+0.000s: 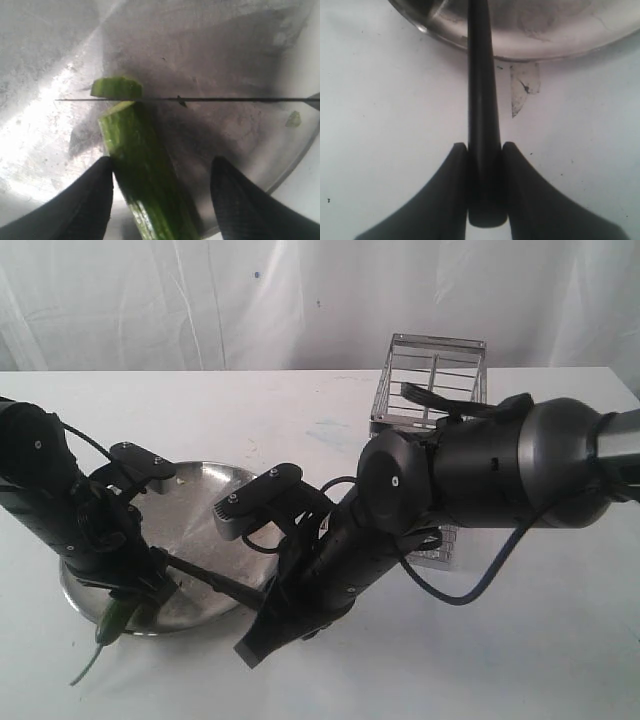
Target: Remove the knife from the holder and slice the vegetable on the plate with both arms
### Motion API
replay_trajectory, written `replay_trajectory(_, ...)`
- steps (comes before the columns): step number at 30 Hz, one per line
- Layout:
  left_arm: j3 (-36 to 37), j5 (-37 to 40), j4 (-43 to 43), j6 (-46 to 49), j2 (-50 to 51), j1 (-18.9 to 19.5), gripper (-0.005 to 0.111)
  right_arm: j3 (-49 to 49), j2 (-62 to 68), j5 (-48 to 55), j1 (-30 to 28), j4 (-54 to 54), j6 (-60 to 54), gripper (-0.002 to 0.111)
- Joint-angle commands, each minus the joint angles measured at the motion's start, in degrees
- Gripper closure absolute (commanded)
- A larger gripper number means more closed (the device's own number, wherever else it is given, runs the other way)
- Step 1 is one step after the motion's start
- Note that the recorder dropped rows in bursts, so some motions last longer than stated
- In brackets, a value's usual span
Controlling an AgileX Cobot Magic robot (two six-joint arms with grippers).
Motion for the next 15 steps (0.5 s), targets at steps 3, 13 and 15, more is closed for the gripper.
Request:
replay_trajectory(3, 0.5, 1.5, -0.1, -0.9, -0.3, 0.0, 0.046, -0.5, 1.7, 0.1, -0.1, 0.0, 0.2, 0.108)
replay_trajectory(13, -1.5, 3.1, -0.1, -1.5, -3.3, 0.0, 0.046, -4.5, 2.6, 3.1, -0.1, -1.0, 0.2, 0.108)
replay_trajectory(15, -1.5, 2.7, 0.1, -1.7, -4.6, 0.0, 0.046, -5.3, 3.6, 3.9, -0.1, -1.4, 0.2, 0.108)
